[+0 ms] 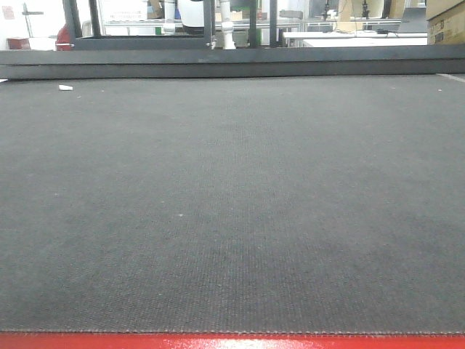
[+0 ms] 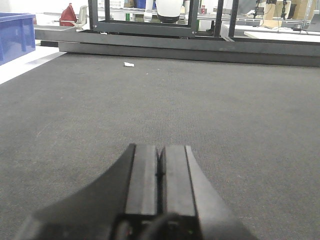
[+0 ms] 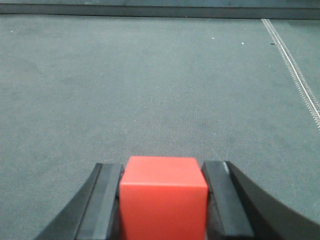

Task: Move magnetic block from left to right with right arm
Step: 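Hold the red cube raised in the right gripper, then turn the base away from the table while holding the cube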

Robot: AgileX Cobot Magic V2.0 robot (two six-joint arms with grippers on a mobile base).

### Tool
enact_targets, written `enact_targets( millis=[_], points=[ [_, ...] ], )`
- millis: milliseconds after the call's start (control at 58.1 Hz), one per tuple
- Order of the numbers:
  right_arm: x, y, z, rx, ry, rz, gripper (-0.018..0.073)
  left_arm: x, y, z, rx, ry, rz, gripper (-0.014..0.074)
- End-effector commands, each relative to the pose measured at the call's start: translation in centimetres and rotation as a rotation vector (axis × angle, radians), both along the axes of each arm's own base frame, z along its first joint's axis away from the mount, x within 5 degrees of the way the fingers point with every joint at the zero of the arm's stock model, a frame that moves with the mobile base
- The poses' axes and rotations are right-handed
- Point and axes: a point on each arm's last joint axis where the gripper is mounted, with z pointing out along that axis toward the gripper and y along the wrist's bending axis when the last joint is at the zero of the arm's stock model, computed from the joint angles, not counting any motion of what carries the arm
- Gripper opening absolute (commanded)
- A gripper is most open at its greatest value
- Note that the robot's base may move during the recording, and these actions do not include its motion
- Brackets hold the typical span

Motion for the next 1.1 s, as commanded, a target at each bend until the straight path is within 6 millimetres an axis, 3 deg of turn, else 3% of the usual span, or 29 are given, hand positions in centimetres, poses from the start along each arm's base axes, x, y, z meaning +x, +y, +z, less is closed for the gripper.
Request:
enact_targets(
  millis=[0,1084],
  points=[
    [0.11,0.04,1.47,-0.009,-0.094,0.012,0.0193,-0.13,0.09,0.56,-0.014,-0.089,0.008,-0.0126],
    [0.1,0.03,1.38,-0.01,-0.084,0.01,0.0193,-0.13,0.09,0.56,-0.014,-0.089,0.008,-0.0126]
  ],
)
